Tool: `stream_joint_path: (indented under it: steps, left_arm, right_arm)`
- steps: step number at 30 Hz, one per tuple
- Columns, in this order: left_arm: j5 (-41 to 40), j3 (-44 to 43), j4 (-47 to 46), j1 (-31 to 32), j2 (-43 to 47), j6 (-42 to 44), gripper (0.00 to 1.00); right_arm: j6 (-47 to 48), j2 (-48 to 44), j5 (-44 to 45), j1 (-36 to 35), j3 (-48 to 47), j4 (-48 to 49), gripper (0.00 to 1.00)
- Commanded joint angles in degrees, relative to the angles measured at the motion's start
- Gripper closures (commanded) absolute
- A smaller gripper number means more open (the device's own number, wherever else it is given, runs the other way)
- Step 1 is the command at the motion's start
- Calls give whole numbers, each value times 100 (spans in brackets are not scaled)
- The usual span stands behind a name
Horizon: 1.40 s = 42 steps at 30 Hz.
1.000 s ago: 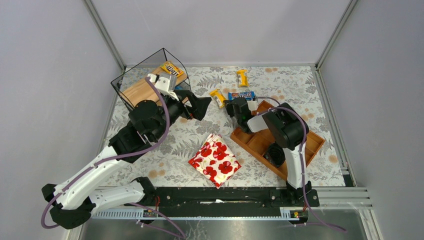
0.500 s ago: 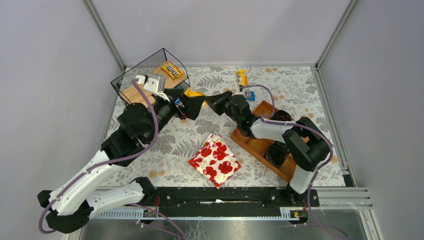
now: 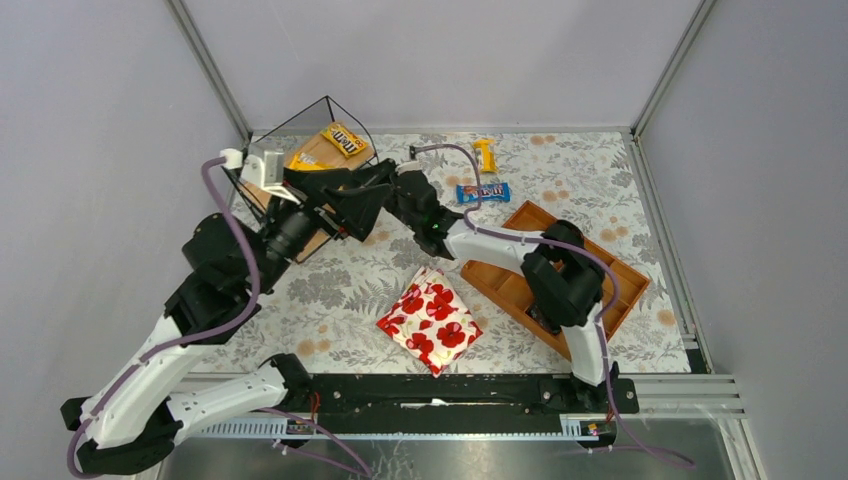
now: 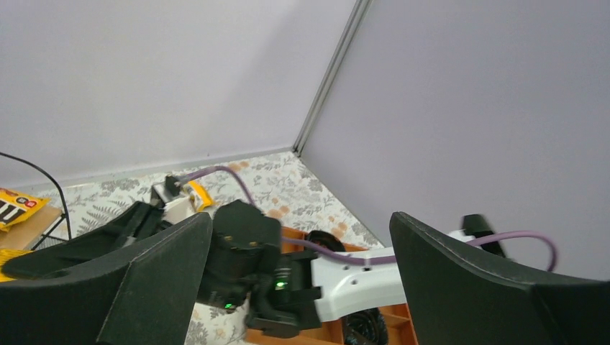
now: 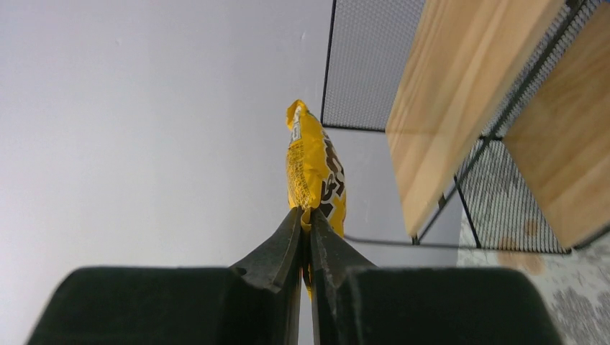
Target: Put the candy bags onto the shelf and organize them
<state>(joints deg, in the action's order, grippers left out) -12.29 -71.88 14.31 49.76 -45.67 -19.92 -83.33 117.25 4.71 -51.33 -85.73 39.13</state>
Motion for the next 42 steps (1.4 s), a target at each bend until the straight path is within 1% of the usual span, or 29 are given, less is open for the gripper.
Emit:
stream_joint_path:
  steps: [1,6,7,14,18,27,33,42]
  left_arm:
    - [121,-230,-55,-32,106,-88,1]
    - [181,-189,-82,-28,210,-152,1]
    - [169,-172,-89,-32,217,-146,1]
    - [-59,53,-212,-23,344,-59,1]
    - [-226,155,-259,22,392,2,1]
    - [-311,250,-307,88,436,65,1]
    - [-325,277,-323,104,427,67,1]
    - [-305,293,-341,99,391,69,1]
  right_arm:
    - [-166,682,768,-117,-1096,-394,88]
    - [-171,1484,1154,-140,-2408,-1019,88]
    - [-174,1618,1203,-140,-2544,-1170,88]
    - [-106,2590,1668,-136,-4118,-1986,88]
    - [-89,2953,1818,-106,-4652,-2307,87]
    - [-84,3060,2011,6,-4744,-2503,87]
    - [-64,2824,2096,28,-4360,-2396,87]
    - [-58,2789,2229,65,-4329,-2471,87]
